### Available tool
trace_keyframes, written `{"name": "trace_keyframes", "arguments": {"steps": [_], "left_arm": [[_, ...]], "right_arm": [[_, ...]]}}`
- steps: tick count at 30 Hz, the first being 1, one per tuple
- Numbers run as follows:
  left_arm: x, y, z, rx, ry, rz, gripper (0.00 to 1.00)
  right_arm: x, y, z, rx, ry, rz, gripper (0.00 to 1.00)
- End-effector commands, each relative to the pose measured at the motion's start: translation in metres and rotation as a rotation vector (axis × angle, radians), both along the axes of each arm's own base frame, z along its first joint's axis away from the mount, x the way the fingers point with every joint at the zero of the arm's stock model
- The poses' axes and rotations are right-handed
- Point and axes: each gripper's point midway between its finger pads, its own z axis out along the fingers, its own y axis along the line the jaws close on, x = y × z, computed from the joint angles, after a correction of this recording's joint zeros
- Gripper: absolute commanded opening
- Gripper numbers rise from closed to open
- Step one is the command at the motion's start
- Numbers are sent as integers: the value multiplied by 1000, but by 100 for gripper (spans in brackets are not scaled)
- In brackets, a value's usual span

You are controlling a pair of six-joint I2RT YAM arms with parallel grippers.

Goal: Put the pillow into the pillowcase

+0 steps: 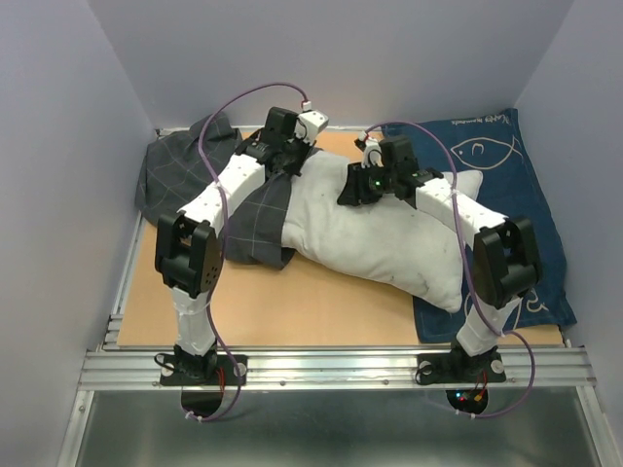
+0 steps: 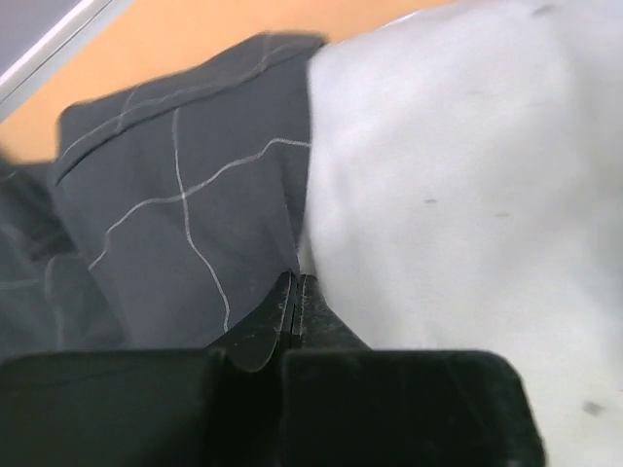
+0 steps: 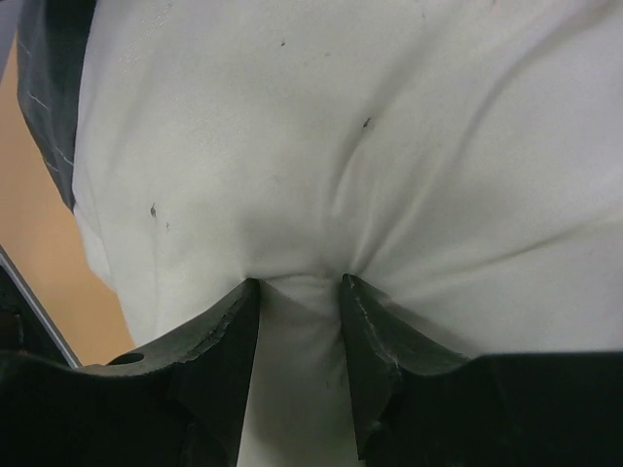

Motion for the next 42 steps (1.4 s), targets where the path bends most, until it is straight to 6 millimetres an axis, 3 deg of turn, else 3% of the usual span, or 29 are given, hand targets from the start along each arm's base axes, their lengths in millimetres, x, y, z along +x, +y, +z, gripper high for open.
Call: {"name": "trace_keyframes", "arguments": {"steps": [1,2,3,6,7,9,10,13,14,18,19,21,22,23,24,25,26,29,31,34,36,37,38,42], "left_arm": [[-43,-91,97,-314,-60,-353,0],[-56,-108,108,-367,-43,-398,0],[-82,-137,128,-441,-36,-522,0],[-117,-165,148,-560,18,-621,0],[-123,-168,146,-576,22,-629,0],[-117,-158,133,-567,37,-579,0],[-107,-142,113,-549,64,-531,0],[-85,-106,82,-541,127,-394,0],[-74,-83,59,-524,160,-326,0],[-71,-56,11,-383,168,-295,0],[-72,-52,-3,-349,185,-297,7],[-74,-49,-4,-318,171,-321,20],[-74,-49,0,-316,157,-332,30],[-80,-48,17,-319,118,-372,34],[-83,-49,28,-318,86,-403,38],[-89,-47,38,-310,64,-427,42],[-93,-43,61,-307,3,-435,53],[-89,-38,105,-317,-100,-408,66],[-69,-37,125,-307,-169,-347,79],[-32,-35,129,-278,-207,-249,79],[-17,-37,127,-274,-210,-214,79],[-9,-40,137,-288,-232,-204,80],[1,-49,123,-280,-207,-192,81],[28,-66,104,-267,-186,-133,84]], "right_arm": [[-5,14,-7,49,64,48,44],[-6,18,-8,65,82,60,44],[-5,21,-4,83,86,64,43],[-5,27,9,133,94,65,43],[-5,28,14,146,92,59,43],[-5,28,25,160,70,58,43],[-7,27,35,174,62,47,43],[-11,20,51,193,39,27,43],[-12,14,50,197,52,3,43],[-15,-2,66,184,-19,-24,45],[-15,-5,71,173,-52,-19,47],[-15,-12,89,158,-123,-30,64],[-14,-15,94,134,-172,-18,71],[-10,-21,106,105,-215,-43,83],[-6,-28,101,69,-226,-64,87],[1,-33,112,40,-270,-86,89],[13,-46,106,-51,-313,-129,91],[40,-70,109,-190,-413,-188,95],[64,-99,92,-272,-403,-260,95],[94,-124,84,-274,-377,-311,95],[103,-127,77,-274,-367,-300,95],[105,-126,74,-271,-367,-278,95],[106,-123,66,-264,-350,-251,95],[88,-93,43,-154,-248,-99,91]]}}
